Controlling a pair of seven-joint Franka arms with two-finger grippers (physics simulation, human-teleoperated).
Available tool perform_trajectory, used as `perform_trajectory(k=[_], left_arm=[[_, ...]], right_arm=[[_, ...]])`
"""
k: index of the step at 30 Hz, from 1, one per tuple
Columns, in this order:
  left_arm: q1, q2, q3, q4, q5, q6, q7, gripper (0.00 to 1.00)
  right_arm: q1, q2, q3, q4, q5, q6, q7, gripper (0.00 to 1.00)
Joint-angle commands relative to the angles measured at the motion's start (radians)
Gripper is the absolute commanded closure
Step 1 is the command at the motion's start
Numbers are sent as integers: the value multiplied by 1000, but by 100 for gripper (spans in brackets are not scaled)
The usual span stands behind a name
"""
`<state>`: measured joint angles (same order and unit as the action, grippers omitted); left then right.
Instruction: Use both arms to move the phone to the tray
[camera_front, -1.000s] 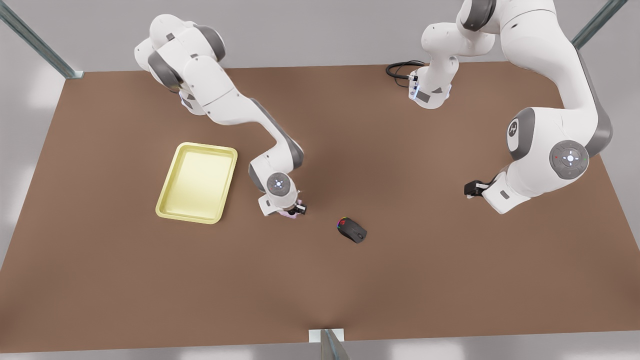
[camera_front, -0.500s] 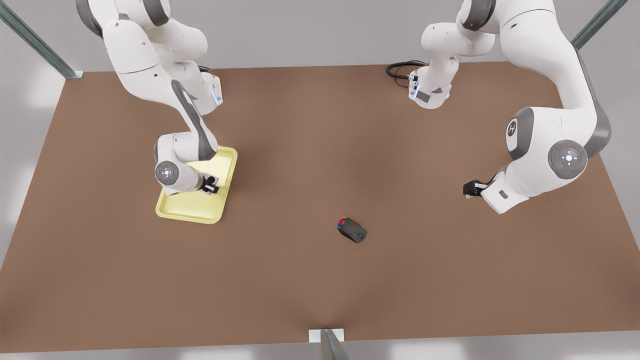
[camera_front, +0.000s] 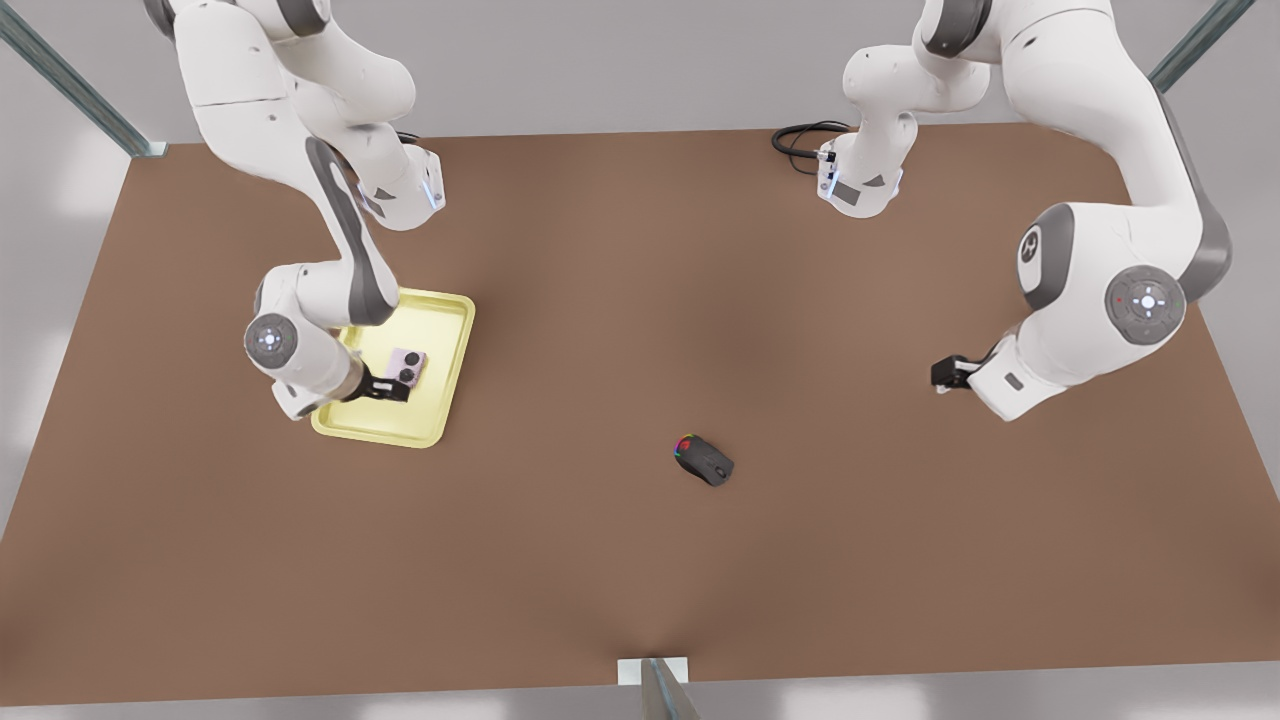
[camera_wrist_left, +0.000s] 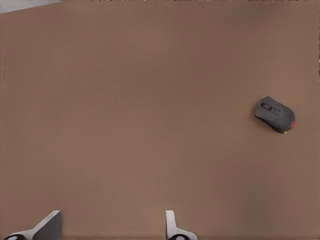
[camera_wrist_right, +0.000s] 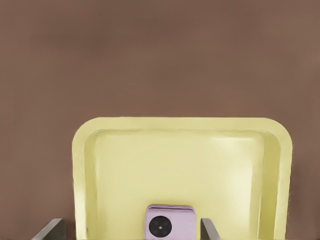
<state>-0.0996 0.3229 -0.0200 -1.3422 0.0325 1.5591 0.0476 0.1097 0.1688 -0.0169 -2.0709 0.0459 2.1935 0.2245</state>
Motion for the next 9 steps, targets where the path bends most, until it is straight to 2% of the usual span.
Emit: perform_trajectory(k=[1,2,5,6,9], left_arm=[[1,-2,0,3,0,-1,-2,0],[0,-2,0,3,0,-1,-2,0],[0,-2,0,3,0,-1,-2,0],[0,-2,0,2,0,-1,-2,0],[0,-1,0,3,1,-1,-2,0]], right_arm=[[-8,-20,-23,192,-6,-392,-258,0],[-10,-29,-43,308,-6,-445,-261,0],[-10,-115,-69,426,-72,-601,-345,0],[-39,-88,-61,531,-77,-687,-355,0],[-41,-54,-61,584,-93,-745,-356,0]])
